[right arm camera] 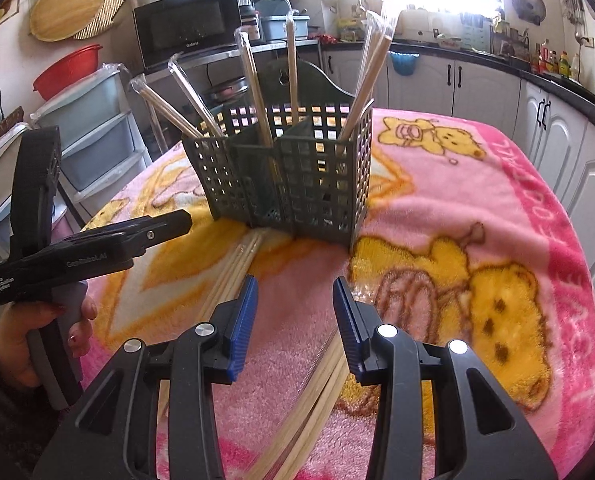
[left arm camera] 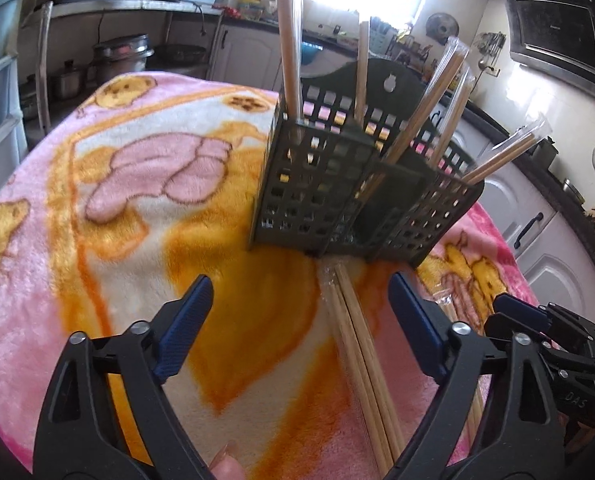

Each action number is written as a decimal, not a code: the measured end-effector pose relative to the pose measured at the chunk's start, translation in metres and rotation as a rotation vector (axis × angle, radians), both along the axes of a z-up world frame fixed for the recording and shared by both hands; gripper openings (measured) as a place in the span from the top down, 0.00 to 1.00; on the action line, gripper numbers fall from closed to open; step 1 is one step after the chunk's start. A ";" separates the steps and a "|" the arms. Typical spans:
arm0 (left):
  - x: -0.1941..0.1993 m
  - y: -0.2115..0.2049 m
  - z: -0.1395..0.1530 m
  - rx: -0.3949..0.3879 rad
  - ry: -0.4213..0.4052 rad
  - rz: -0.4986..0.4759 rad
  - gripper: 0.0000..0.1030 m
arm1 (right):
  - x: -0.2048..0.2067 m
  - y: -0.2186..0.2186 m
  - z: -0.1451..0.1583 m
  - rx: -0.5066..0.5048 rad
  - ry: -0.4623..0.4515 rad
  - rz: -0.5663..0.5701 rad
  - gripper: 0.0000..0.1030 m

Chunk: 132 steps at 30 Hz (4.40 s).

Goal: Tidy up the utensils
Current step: 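Lower both open tools onto the chopsticks beside the caddy, then close the right tool on a wrapped chopstick while the left tool grasps another, then lift the wrapped chopsticks toward the caddy with both tools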

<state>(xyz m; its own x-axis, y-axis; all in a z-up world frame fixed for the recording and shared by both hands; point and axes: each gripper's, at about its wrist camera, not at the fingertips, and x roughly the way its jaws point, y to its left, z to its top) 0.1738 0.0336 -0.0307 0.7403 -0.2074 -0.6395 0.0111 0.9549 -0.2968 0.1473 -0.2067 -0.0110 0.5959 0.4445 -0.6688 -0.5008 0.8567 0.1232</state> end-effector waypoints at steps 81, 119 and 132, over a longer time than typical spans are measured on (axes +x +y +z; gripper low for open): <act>-0.012 0.051 0.031 -0.300 -0.050 -0.069 0.97 | 0.003 0.057 0.030 0.045 -0.002 0.191 0.94; -0.034 0.001 0.125 -0.262 -0.303 -0.227 0.98 | -0.014 0.002 0.111 0.222 -0.239 0.068 0.94; -0.023 -0.007 0.145 -0.232 -0.351 -0.244 0.98 | -0.002 -0.013 0.131 0.278 -0.307 0.006 0.94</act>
